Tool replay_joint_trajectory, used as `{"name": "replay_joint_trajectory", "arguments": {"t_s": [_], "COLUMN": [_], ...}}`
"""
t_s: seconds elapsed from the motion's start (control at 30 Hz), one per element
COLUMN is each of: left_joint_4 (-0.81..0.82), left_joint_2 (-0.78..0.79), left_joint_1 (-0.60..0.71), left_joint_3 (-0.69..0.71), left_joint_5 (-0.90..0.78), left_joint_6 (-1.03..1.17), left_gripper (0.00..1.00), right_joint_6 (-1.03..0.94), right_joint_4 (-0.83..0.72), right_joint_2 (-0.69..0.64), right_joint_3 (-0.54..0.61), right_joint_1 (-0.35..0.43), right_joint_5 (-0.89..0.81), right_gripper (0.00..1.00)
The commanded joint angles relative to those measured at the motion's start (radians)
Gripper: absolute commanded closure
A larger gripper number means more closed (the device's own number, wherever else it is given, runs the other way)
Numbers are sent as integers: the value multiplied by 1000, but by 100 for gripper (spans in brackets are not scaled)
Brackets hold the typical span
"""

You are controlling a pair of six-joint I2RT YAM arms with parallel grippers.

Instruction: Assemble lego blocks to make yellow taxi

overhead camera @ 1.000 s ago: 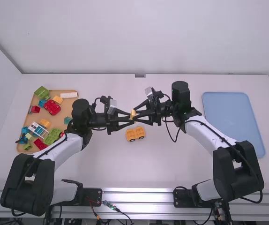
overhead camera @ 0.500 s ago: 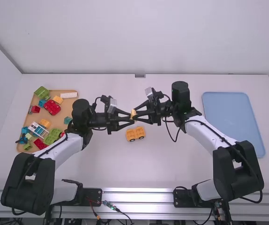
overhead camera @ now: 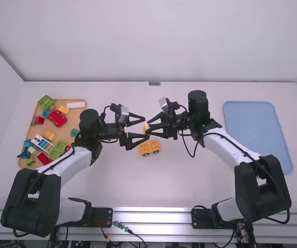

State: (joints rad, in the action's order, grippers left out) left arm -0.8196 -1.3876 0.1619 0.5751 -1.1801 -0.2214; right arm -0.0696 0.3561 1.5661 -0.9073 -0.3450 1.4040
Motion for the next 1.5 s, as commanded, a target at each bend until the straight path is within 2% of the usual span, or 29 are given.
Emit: {"name": "replay_joint_trajectory", "arguments": {"t_s": [0.0,0.13,0.2,0.23,0.27,0.33,0.4,0.5,0.57,0.67,0.83,0.93,1.07,1.13,1.37,1.47], "left_joint_4": [14,83,158,237,250,454,591,954,1118,1443,1514,1540,1564,1547,1484,1419], "left_joint_2": [-8,-4,8,22,24,46,59,88,91,91,91,91,89,85,86,86], "left_joint_1": [-4,-18,-33,-44,-45,-42,-35,-43,-44,-43,-45,-44,-45,-44,-44,-44], "left_joint_3": [22,22,22,24,25,63,103,231,299,443,525,537,536,530,472,430], "left_joint_5": [31,19,22,49,55,171,237,357,421,604,834,928,1056,1105,1051,1072], "left_joint_6": [2,19,54,98,105,192,257,454,554,753,765,618,565,579,750,732], "left_gripper": [1,1,1,1,1,1,1,1,1,1,1,1,1,1,1,1], "right_joint_6": [52,101,95,95,95,26,-33,-147,-184,-254,-272,-317,-394,-407,-448,-489], "right_joint_4": [11,21,-28,-83,-99,-249,-351,-529,-601,-790,-964,-1067,-1155,-1187,-1290,-1294], "right_joint_2": [1,1,1,1,1,1,1,1,1,6,70,140,213,272,410,440], "right_joint_3": [7,3,-12,-30,-36,-86,-122,-198,-233,-321,-430,-507,-577,-624,-726,-739], "right_joint_1": [-2,8,25,34,36,38,32,6,-5,-40,-90,-108,-134,-151,-158,-159], "right_joint_5": [-45,-204,-274,-327,-341,-444,-510,-643,-712,-922,-1127,-1170,-1178,-1234,-1295,-1293], "right_gripper": [91,95,100,100,100,100,100,100,100,100,100,100,100,100,100,100]}}
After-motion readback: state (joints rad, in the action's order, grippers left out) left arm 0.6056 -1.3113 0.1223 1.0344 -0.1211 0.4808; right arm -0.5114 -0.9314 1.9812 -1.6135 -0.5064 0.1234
